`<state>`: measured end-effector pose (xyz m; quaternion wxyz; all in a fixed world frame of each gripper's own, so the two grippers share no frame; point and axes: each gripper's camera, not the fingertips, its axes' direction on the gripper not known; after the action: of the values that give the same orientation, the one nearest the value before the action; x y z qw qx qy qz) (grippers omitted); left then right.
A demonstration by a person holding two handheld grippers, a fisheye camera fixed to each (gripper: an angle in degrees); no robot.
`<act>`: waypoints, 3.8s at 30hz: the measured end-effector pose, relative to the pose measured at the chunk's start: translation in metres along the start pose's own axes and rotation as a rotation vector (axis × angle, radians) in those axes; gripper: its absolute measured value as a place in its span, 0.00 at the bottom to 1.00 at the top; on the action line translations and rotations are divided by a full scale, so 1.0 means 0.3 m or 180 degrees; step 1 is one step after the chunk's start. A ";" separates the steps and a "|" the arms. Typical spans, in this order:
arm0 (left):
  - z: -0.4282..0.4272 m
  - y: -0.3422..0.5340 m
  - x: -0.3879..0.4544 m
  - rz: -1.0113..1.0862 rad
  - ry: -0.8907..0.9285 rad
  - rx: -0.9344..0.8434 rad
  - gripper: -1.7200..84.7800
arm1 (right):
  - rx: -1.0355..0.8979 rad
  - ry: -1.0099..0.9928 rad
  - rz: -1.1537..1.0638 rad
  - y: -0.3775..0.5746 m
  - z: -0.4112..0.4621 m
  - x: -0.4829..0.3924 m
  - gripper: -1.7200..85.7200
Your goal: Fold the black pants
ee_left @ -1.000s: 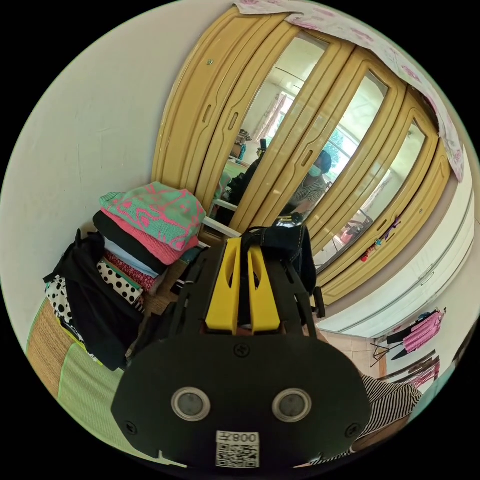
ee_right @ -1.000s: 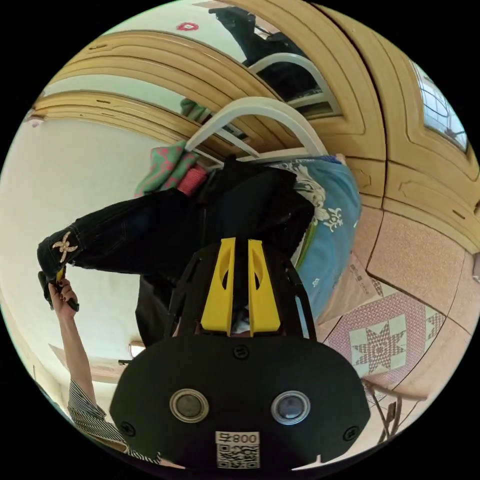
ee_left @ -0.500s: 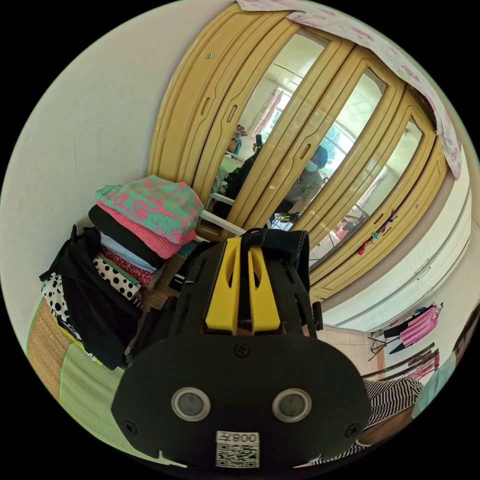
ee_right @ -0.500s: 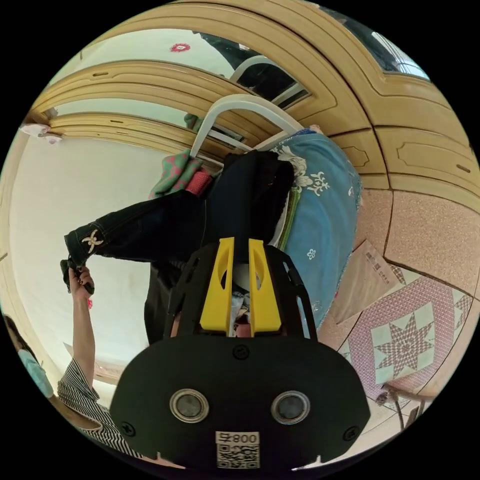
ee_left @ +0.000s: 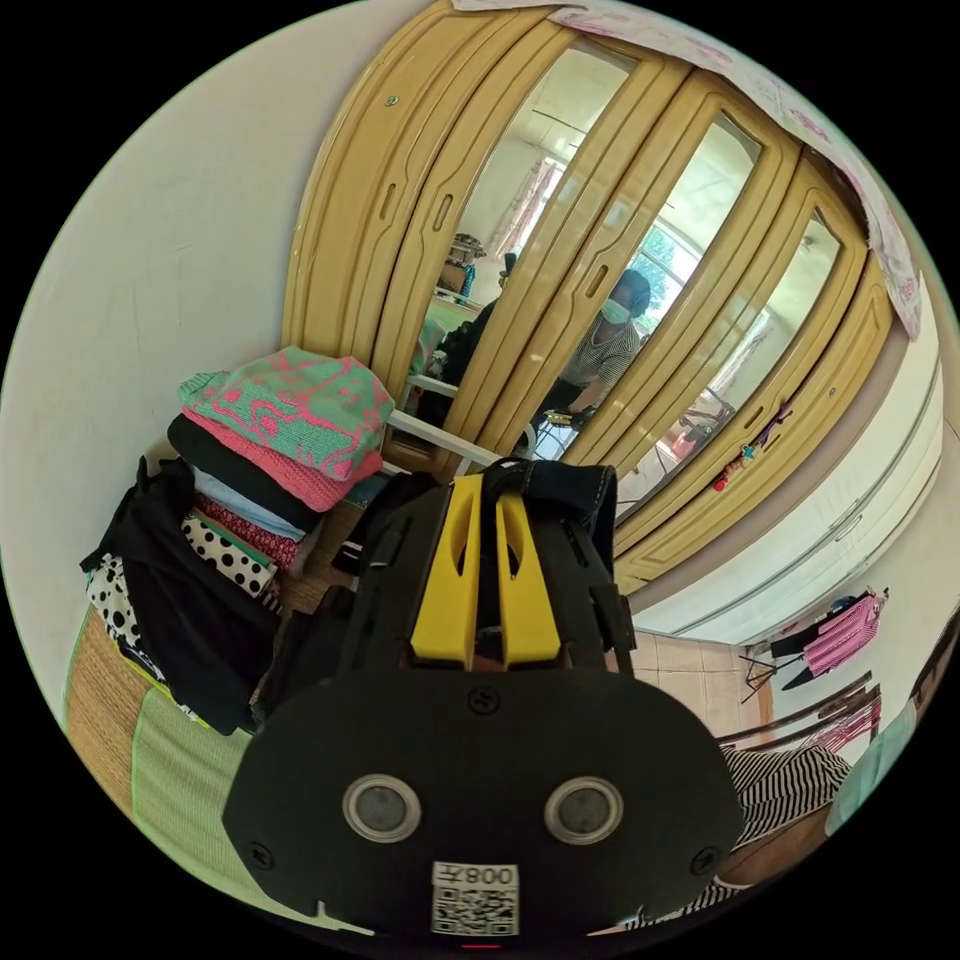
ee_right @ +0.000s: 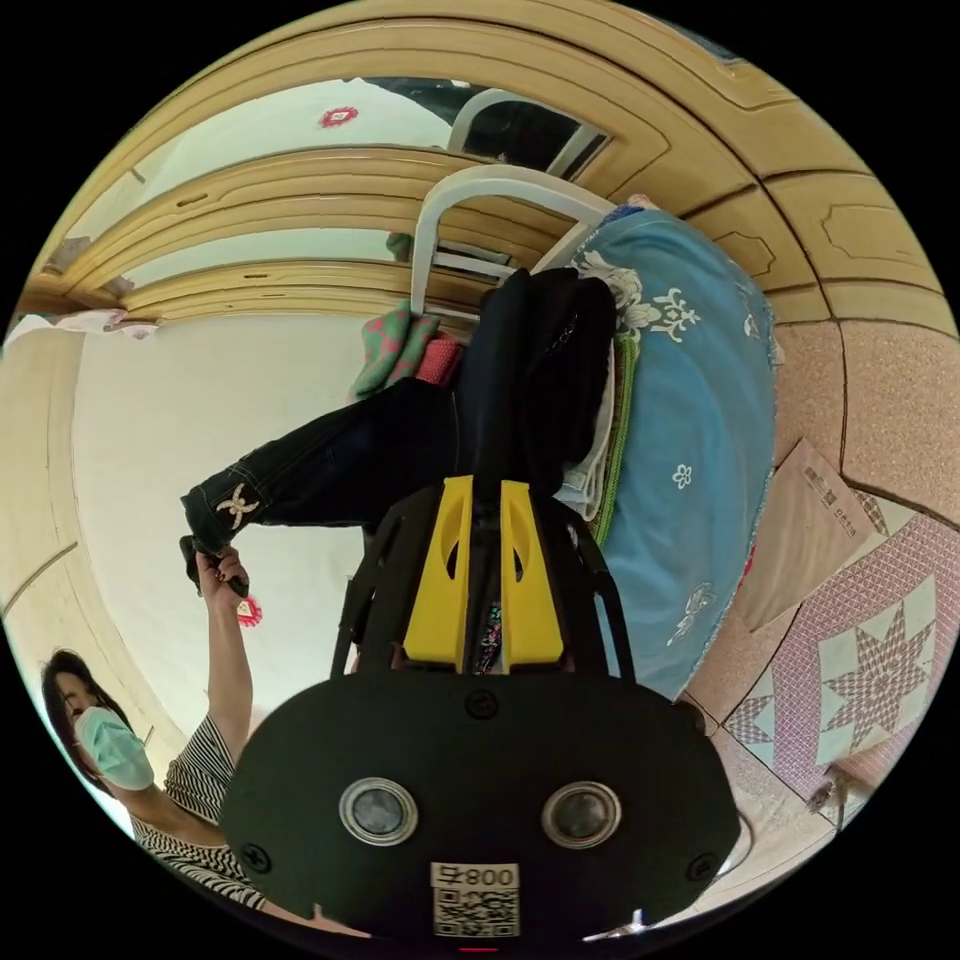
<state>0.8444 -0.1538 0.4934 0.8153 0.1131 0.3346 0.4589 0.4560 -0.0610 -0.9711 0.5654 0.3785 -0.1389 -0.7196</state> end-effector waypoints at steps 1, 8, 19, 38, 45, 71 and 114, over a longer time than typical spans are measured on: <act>-0.057 -0.002 0.016 0.0002 0.0026 0.0031 0.02 | 0.0007 -0.0002 -0.0077 0.007 0.000 -0.038 0.07; -0.464 -0.001 0.082 -0.0097 0.0047 0.0401 0.03 | 0.0208 -0.0098 -0.0770 0.034 -0.031 -0.367 0.05; -1.389 0.297 0.097 -0.0364 -0.0010 0.1097 0.03 | 0.0221 -0.0686 -0.1482 0.290 0.017 -0.768 0.04; -3.096 1.689 0.000 -0.2030 -0.1334 0.2156 0.04 | -0.1972 -0.1439 -0.2007 1.323 1.305 -1.480 0.04; -3.681 2.204 -0.040 -0.2457 -0.1789 0.2679 0.05 | -0.2337 -0.1657 -0.1983 1.721 1.741 -1.645 0.05; -3.926 3.915 -0.338 -0.4819 -0.1201 0.2379 0.09 | -0.4354 0.0699 -0.3800 3.340 2.854 -1.363 0.10; -3.515 3.686 -0.704 -0.3975 -0.0743 0.1021 0.12 | -0.2642 0.1026 -0.3303 2.802 2.631 -1.363 0.03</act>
<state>-0.6591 0.1547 0.3388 0.9324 0.0668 0.3110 -0.1717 0.5280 -0.1361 0.2480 0.2592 0.2504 0.4338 -0.8258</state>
